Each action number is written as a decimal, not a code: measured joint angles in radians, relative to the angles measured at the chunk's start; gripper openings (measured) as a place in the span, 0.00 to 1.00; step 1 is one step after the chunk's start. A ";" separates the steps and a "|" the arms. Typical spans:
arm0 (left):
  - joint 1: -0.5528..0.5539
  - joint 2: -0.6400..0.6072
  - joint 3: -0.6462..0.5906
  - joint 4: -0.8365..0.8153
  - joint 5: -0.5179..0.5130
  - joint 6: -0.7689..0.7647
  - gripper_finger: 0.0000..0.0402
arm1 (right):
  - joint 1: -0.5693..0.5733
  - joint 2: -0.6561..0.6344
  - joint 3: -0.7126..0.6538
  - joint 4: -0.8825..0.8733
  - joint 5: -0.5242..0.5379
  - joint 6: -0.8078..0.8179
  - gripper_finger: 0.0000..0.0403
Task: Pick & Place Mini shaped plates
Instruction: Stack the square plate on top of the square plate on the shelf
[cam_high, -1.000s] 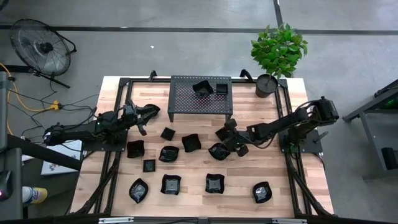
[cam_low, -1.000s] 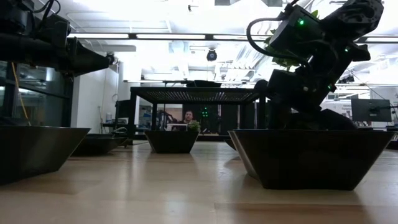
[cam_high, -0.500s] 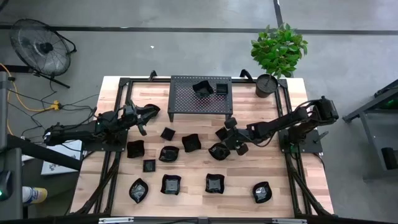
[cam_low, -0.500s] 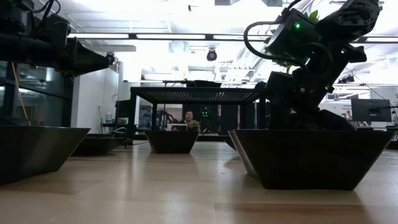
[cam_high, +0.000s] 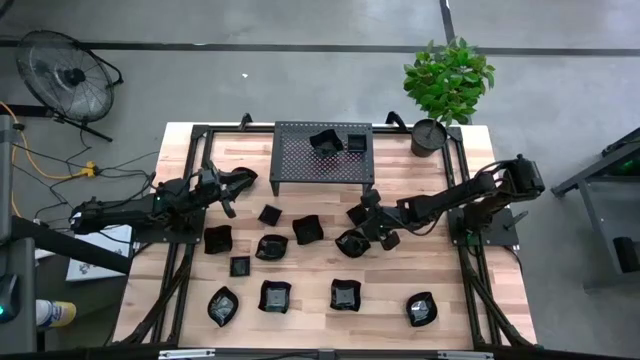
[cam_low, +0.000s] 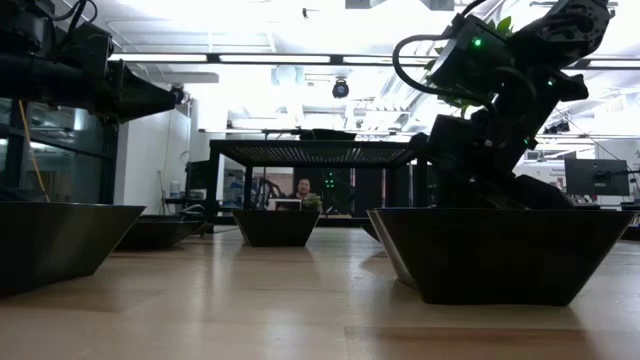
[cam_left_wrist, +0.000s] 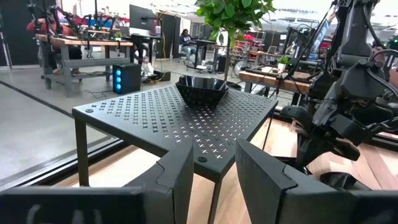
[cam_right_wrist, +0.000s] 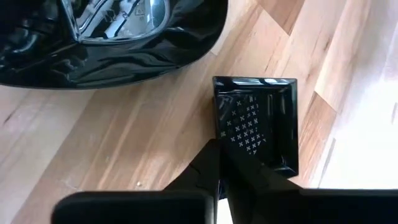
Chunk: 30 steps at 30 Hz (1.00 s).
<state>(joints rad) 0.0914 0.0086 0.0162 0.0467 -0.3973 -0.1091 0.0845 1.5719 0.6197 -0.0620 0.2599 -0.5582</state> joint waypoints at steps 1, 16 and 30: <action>0.000 0.000 0.000 0.000 0.000 0.000 0.29 | 0.000 0.000 0.000 0.000 0.001 0.000 0.01; 0.000 0.000 0.000 0.000 0.000 0.000 0.29 | 0.033 -0.001 0.000 0.004 0.025 0.052 0.00; 0.000 0.000 0.000 0.000 0.000 0.000 0.29 | 0.095 -0.022 0.000 0.015 0.152 0.111 0.00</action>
<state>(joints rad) 0.0912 0.0086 0.0165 0.0467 -0.3973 -0.1089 0.1796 1.5498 0.6197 -0.0475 0.4124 -0.4471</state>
